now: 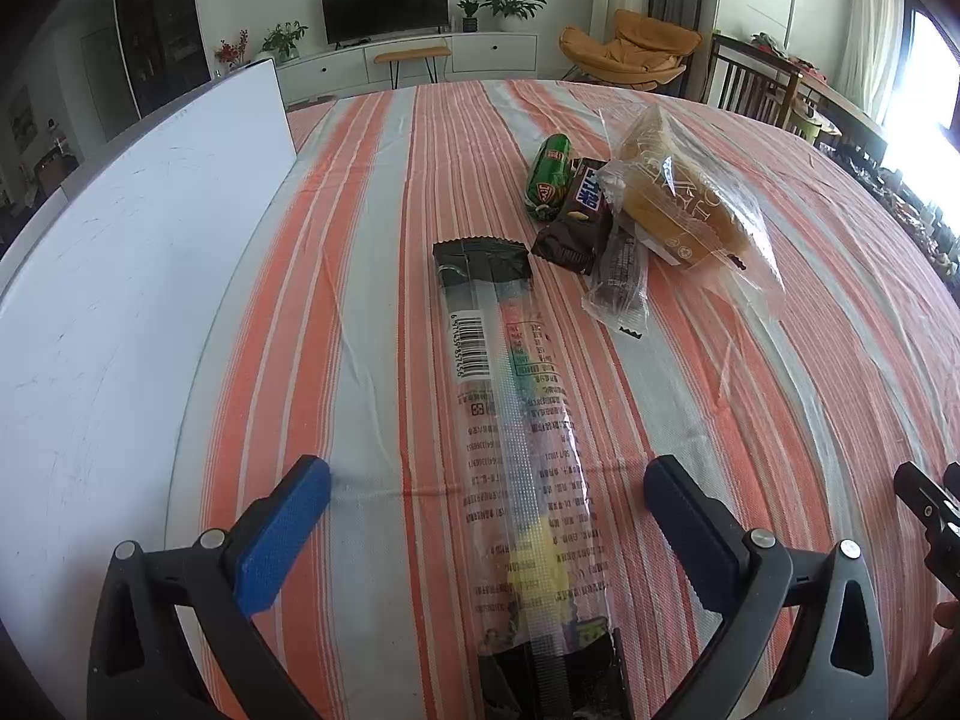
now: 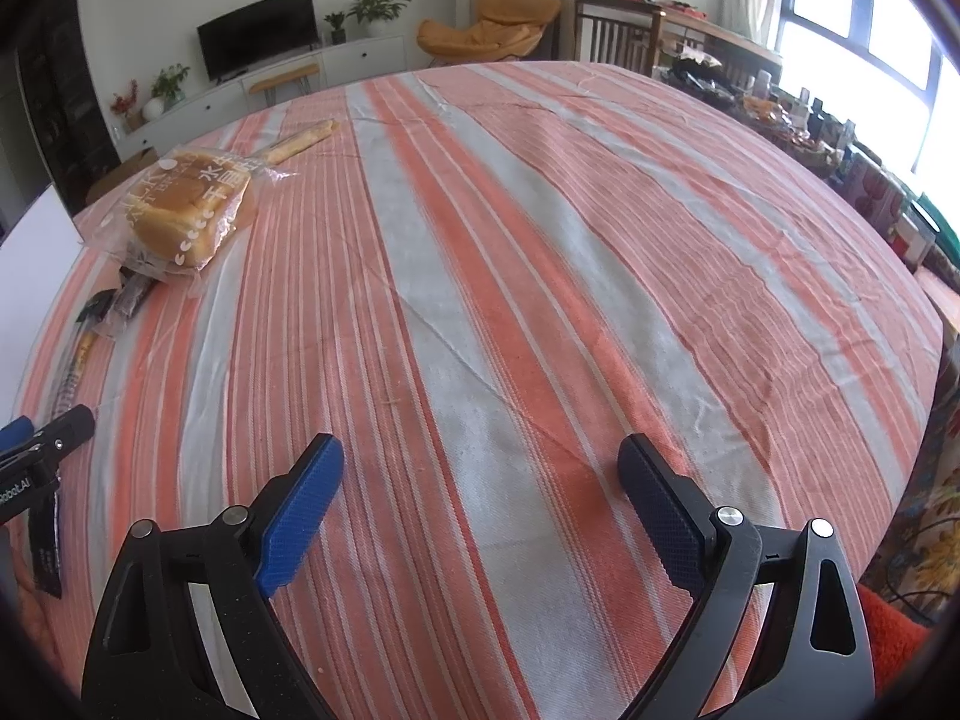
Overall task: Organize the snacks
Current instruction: 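Lift the black-and-clear stick packet with the left gripper, then grasp the milk toast bread packet with right gripper while left holds stick packet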
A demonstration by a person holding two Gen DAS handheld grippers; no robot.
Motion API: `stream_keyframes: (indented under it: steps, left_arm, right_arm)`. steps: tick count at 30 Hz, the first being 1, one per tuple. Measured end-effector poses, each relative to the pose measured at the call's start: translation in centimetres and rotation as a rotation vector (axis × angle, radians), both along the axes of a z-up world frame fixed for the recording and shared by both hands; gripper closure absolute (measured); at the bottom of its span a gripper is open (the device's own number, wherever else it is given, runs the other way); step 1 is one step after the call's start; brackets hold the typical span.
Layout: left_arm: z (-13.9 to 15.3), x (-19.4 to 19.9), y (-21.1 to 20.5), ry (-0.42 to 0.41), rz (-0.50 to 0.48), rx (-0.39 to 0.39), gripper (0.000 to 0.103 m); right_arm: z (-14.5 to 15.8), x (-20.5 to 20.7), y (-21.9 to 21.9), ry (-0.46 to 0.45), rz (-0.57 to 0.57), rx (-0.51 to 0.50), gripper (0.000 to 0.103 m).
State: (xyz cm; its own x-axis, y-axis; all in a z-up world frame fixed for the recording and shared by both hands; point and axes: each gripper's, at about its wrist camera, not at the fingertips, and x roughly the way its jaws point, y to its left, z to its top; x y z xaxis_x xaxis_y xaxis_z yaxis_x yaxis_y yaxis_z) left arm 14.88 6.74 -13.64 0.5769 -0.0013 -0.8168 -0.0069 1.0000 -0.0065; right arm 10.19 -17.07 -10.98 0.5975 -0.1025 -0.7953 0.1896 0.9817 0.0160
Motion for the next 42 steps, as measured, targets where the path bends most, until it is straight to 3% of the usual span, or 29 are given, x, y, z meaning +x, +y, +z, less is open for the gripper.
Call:
stream_keyframes:
  steps: [4,9,16,19,23,27,30,31,35,38,42]
  left_arm:
    - [0.0,0.0,0.0,0.0,0.0,0.0,0.0]
    - [0.0,-0.1,0.0,0.0,0.001,0.001,0.0]
    - [0.0,-0.2,0.1,0.0,0.001,-0.001,0.0]
    - [0.1,-0.4,0.1,-0.001,0.001,-0.002,0.0]
    - [0.2,-0.4,0.1,-0.001,0.002,-0.002,0.0]
    - [0.2,-0.4,0.1,-0.001,0.002,-0.002,0.0]
    - [0.2,-0.4,0.1,-0.001,0.002,-0.002,0.0]
    - [0.2,-0.5,0.0,-0.001,0.002,-0.002,0.0]
    - [0.2,-0.4,0.0,-0.001,0.002,-0.002,0.0]
    - [0.1,-0.4,0.0,-0.001,0.002,-0.002,0.0]
    - [0.1,-0.4,0.1,-0.001,0.003,-0.001,0.0]
  right_arm:
    - [0.1,-0.1,-0.3,-0.01,0.02,0.037,0.007]
    - [1.1,0.7,-2.1,-0.04,0.132,0.395,0.007]
    - [4.3,10.1,3.5,0.061,0.289,0.548,0.007]
    - [4.3,14.3,7.0,0.133,0.291,0.573,0.008]
    - [3.3,18.3,10.6,0.217,0.254,0.483,0.007]
    - [0.2,20.4,11.7,0.328,0.199,0.376,0.007]
    - [0.3,19.6,10.8,0.257,0.225,0.384,0.017]
    - [0.5,19.2,10.5,0.239,0.248,0.391,0.027]
    - [2.6,17.0,7.2,0.164,0.266,0.371,0.03]
    - [4.7,14.7,4.6,0.105,0.287,0.25,0.03]
    - [5.5,10.0,3.0,0.13,0.346,0.051,0.029]
